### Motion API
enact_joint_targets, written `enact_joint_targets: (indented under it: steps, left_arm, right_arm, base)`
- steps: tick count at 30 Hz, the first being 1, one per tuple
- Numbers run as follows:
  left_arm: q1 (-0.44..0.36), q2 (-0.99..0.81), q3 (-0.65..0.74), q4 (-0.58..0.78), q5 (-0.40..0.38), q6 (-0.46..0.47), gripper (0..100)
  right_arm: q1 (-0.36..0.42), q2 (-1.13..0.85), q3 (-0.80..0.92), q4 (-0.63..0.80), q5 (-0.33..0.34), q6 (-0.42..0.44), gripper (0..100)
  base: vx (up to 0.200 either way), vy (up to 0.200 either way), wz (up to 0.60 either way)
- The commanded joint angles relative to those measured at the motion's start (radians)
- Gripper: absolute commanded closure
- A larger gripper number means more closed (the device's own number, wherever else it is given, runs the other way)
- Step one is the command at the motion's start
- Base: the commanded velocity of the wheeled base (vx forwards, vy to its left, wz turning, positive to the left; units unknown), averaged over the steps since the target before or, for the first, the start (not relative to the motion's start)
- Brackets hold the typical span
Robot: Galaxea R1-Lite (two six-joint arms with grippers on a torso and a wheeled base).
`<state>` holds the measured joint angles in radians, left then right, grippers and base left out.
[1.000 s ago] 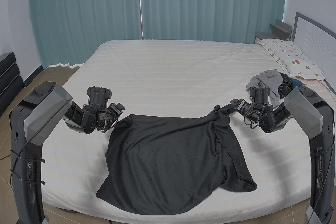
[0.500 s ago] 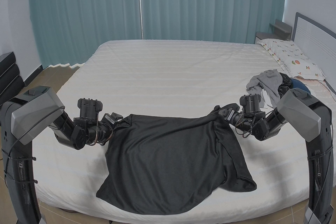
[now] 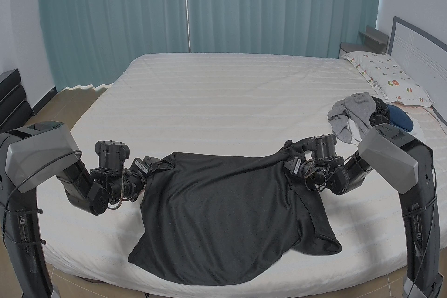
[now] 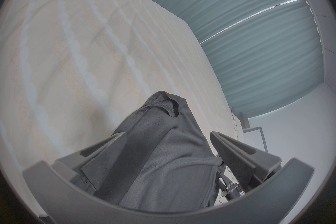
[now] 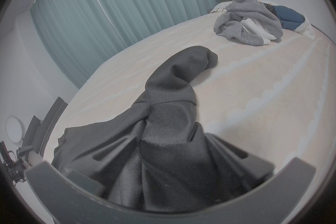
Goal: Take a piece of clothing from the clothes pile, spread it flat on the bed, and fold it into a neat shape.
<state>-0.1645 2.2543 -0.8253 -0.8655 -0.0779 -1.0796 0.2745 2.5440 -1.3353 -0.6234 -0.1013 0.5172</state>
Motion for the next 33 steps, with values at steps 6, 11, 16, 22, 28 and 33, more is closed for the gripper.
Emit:
enact_joint_targets:
  steps: [6, 11, 16, 22, 28, 33]
  left_arm:
    - [0.0, -0.002, 0.011, 0.0, 0.0, 0.001, 0]
    - [0.0, -0.001, 0.018, 0.0, 0.0, 0.001, 0]
    - [-0.004, -0.001, 0.018, 0.0, 0.001, 0.003, 0]
    - [-0.013, -0.004, 0.04, -0.023, 0.012, 0.013, 0]
    - [-0.015, -0.032, 0.091, -0.079, 0.0, 0.013, 0]
    - [-0.04, -0.079, 0.149, -0.079, 0.0, 0.012, 0]
  right_arm:
    - [-0.051, -0.05, 0.013, -0.006, 0.005, 0.014, 100]
    - [-0.121, -0.053, 0.018, -0.009, 0.017, 0.032, 100]
    - [-0.153, -0.044, 0.03, -0.013, 0.025, 0.041, 100]
    - [-0.17, -0.031, 0.059, -0.052, 0.1, 0.072, 0]
    - [-0.175, -0.076, 0.113, -0.124, 0.115, 0.084, 0]
    - [-0.178, -0.192, 0.272, -0.174, 0.175, 0.136, 0]
  base:
    - [0.0, 0.0, 0.0]
    - [0.0, 0.0, 0.0]
    - [0.0, 0.0, 0.0]
    - [0.0, 0.0, 0.0]
    - [0.0, 0.0, 0.0]
    - [-0.08, 0.0, 0.0]
